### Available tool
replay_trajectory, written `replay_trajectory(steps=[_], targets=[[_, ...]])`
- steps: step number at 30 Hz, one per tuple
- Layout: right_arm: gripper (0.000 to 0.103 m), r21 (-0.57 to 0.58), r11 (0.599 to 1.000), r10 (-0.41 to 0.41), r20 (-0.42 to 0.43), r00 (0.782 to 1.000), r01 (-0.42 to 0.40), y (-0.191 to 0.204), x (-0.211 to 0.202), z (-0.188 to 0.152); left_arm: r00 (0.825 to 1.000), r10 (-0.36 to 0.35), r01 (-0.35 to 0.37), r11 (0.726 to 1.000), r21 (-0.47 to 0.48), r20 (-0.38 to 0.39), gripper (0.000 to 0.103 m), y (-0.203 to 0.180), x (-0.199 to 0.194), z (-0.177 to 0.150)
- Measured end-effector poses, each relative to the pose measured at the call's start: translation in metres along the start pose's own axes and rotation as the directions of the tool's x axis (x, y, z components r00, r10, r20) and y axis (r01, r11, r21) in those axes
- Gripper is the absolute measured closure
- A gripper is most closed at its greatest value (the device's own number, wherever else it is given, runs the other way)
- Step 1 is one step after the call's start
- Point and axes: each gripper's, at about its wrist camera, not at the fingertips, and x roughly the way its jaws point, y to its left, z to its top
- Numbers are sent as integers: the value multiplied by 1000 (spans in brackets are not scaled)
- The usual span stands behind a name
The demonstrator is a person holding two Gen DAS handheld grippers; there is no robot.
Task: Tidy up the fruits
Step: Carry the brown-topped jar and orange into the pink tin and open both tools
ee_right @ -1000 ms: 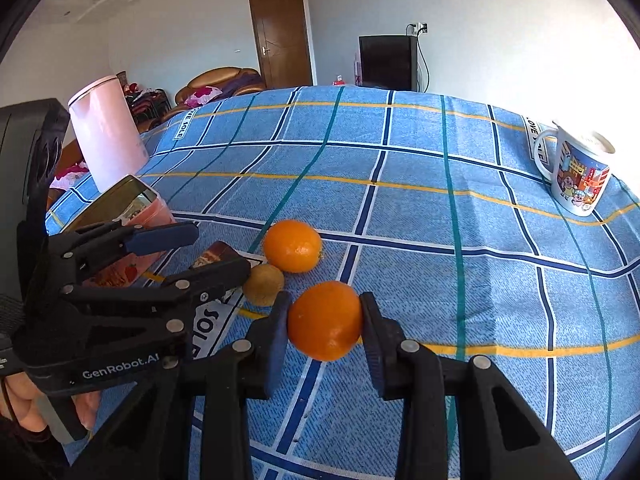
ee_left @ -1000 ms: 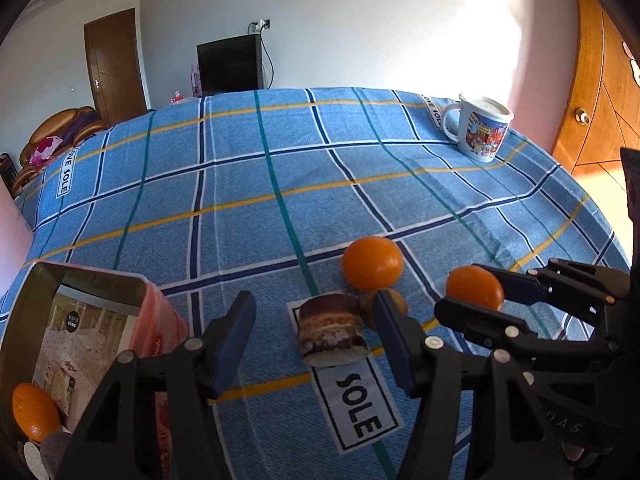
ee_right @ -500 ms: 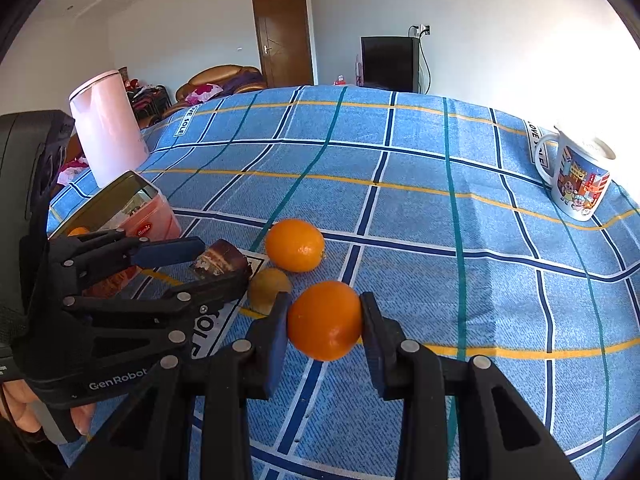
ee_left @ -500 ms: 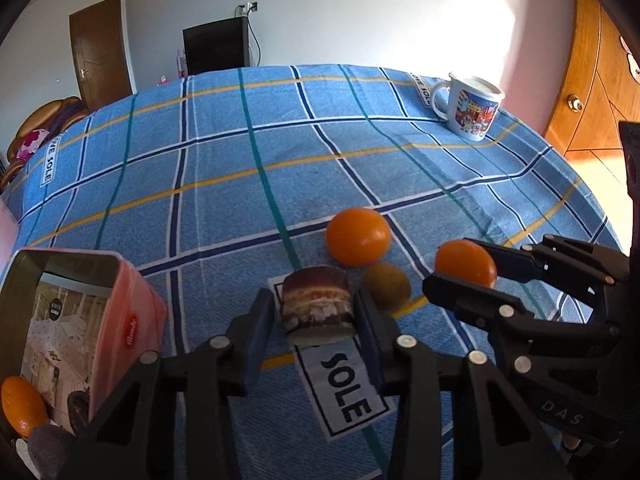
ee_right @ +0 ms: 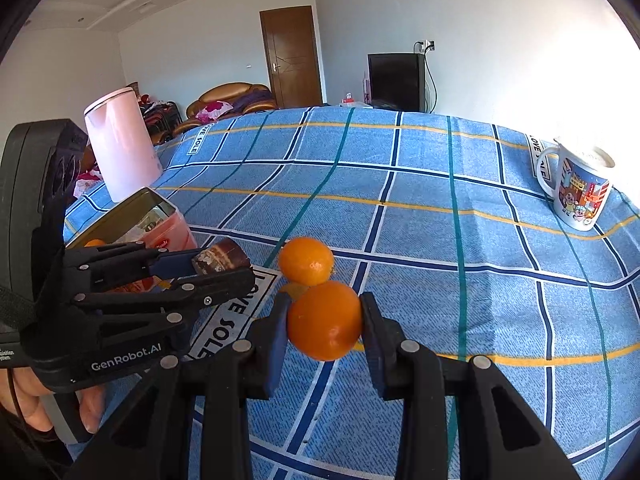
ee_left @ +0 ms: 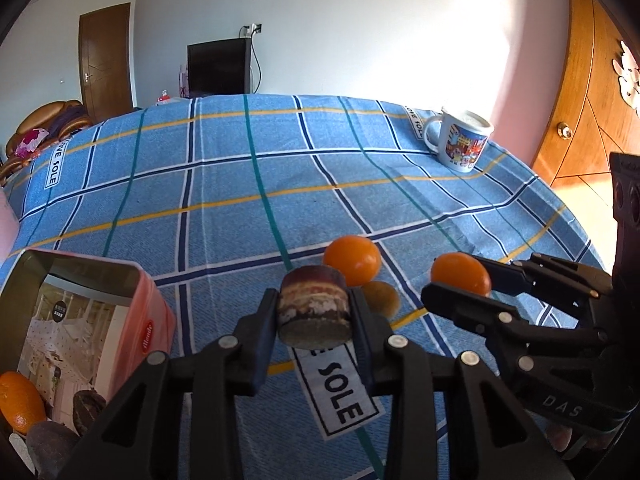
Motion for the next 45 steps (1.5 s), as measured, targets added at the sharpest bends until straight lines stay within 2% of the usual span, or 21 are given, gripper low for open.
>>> replay_trajectory(steps=[10,22,45], targets=[[67,-8,1000,4,59,998,-3,1,-11,0,996,24,-26,999,20,80,67,-4,-14,-1],[67,-19,1000,7,117,993,-5,4,-21,-2,983,69,-76,997,33,169,67,-7,-30,-4],[67,-47,999,7,237,972,4,10,-44,-7,957,110,-128,991,48,269,67,-13,-47,-9]])
